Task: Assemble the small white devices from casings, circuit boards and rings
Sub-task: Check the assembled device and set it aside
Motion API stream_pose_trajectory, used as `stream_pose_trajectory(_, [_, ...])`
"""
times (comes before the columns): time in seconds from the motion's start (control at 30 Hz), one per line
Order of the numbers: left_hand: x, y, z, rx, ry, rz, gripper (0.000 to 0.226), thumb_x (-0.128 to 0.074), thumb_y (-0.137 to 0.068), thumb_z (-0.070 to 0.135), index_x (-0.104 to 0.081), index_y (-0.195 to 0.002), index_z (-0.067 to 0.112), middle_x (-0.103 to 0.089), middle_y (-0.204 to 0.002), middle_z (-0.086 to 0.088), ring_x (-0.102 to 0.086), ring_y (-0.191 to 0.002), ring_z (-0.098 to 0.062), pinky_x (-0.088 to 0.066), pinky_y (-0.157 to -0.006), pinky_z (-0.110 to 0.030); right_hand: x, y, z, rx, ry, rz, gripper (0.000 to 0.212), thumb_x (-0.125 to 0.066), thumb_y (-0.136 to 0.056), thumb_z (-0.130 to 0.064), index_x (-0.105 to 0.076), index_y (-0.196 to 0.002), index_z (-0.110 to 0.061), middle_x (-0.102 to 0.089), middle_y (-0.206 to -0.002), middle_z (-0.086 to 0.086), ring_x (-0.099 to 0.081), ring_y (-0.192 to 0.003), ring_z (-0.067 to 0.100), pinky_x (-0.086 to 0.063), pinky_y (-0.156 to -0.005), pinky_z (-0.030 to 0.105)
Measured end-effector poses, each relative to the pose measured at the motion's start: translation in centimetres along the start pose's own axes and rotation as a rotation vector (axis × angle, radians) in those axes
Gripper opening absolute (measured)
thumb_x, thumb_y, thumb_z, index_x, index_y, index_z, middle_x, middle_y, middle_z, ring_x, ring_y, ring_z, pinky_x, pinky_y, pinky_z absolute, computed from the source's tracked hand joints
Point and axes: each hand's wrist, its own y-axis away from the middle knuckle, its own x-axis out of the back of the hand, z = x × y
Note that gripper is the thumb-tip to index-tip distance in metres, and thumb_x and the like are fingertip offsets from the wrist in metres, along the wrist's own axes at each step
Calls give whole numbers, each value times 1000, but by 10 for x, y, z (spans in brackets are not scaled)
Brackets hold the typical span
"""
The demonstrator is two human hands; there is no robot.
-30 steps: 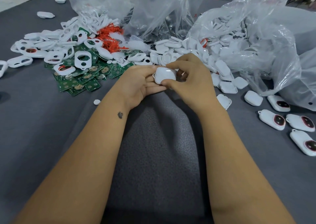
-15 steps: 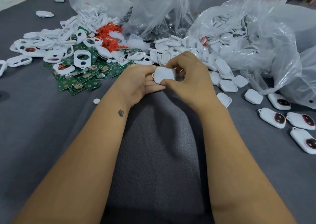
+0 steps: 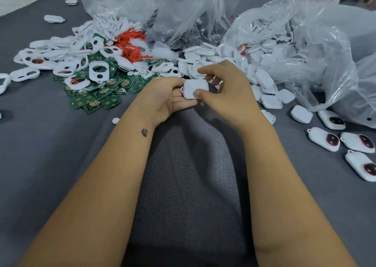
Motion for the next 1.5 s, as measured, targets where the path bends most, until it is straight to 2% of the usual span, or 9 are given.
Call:
stream_pose_trajectory(0.2, [3,-2,0,-52,-27,-21,26,-43,-99,2,-68,-96,7,-75,-81,-11,-74,-70,-21,-58,-57,-29,4,-2,1,5,40,-37,28,-76,-75,-11,-72,-103,-16,-52,-95,-1,-49,-80,6,-35,-73,4])
stream_pose_trajectory(0.37, [3,-3,-1,-37,-79,-40,22,-45,-97,2,-67,-98,2,-75,-82,-14,-74,-73,-24,-58,-58,-28,7,-4,-5,-36,-39,-19,12,-68,-82,-8,-71,-88,-18,-49,-89,-6,-48,-75,0,-34,-70,6])
stream_pose_trajectory(0.5, [3,-4,-1,-35,-92,-31,22,-46,-97,3,-68,-93,2,-74,-79,-14,-74,-71,-24,-58,-56,-28,7,-8,-7,-134,-97,-63,13,-63,-85,-7,-67,-80,-18,-58,-80,-6,-48,-69,2,-38,-67,14])
stream_pose_trajectory(0.7, [2,-3,-2,-32,-72,-30,22,-46,-98,5,-67,-92,1,-74,-77,-15,-74,-70,-25,-58,-54,-28,11,-12,-4,-224,-209,-90,10,-62,-90,-8,-71,-89,-4,-56,-63,-9,-47,-47,-6,-34,-48,8])
stream_pose_trajectory(0.8, [1,-3,-2,-26,-63,-36,19,-48,-97,5,-66,-94,0,-74,-77,-15,-74,-68,-26,-57,-52,-27,13,-14,-2,-274,-230,-104,10,-62,-91,-8,-71,-91,-3,-56,-60,-10,-48,-47,-6,-36,-52,10])
stream_pose_trajectory(0.93, [0,-2,-2,-26,-62,-33,17,-51,-96,7,-67,-95,1,-74,-77,-14,-74,-67,-24,-56,-52,-25,13,-12,-4,-327,-351,-93,12,-61,-92,-4,-69,-92,4,-53,-56,-1,-44,-41,-3,-35,-46,10])
stream_pose_trajectory(1.13, [0,-1,-1,-29,-49,-35,19,-50,-98,7,-64,-106,-3,-74,-81,-16,-74,-69,-25,-57,-54,-26,14,-11,-3,-407,-566,-47,15,-58,-94,-8,-70,-85,-9,-59,-67,4,-47,-53,6,-37,-51,19])
stream_pose_trajectory(1.23, [-1,0,-1,-13,-19,-32,19,-45,-100,7,-60,-104,-3,-74,-78,-16,-73,-67,-26,-57,-53,-27,12,-10,-1,-448,-684,-13,16,-57,-94,-7,-70,-84,-8,-58,-68,6,-48,-54,7,-39,-52,20])
stream_pose_trajectory(1.5, [-1,0,-1,-12,-6,-55,20,-47,-99,8,-62,-105,-4,-74,-81,-18,-74,-71,-28,-58,-56,-27,7,-9,1,-370,-471,-5,7,-64,-90,-4,-71,-89,-3,-57,-63,2,-47,-52,2,-38,-51,14])
